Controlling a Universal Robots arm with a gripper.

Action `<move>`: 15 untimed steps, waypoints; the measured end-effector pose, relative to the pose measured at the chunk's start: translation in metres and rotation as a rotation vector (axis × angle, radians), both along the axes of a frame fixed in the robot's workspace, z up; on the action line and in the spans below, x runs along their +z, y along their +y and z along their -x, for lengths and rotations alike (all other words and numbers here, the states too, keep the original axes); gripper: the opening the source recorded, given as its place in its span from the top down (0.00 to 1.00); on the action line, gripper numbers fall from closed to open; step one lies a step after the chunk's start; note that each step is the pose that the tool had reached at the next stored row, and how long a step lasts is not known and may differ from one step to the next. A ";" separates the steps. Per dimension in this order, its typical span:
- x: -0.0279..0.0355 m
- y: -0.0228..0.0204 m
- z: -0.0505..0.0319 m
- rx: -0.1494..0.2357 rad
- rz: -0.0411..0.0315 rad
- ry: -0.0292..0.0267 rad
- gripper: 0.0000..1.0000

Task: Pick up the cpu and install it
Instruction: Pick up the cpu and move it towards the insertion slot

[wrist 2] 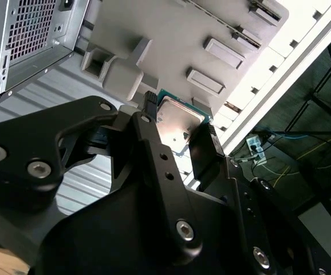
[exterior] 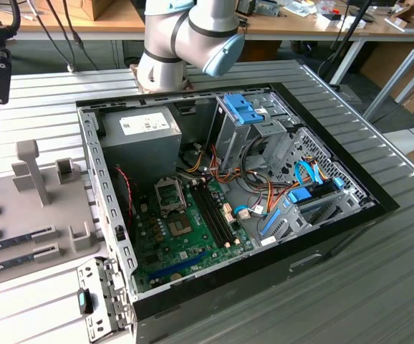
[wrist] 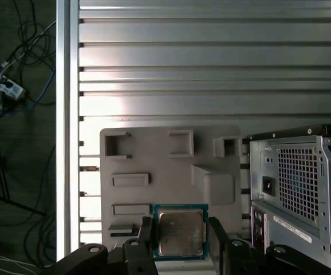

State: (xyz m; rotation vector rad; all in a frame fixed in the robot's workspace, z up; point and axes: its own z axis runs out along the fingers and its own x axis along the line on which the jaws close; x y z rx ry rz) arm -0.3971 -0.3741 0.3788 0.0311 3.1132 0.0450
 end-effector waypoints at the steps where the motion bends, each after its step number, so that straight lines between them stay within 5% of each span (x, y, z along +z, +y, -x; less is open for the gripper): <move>1: 0.0001 0.0000 -0.0007 0.000 0.0002 0.0001 0.53; 15: 0.0000 0.0000 -0.0094 0.000 0.0030 -0.0001 0.53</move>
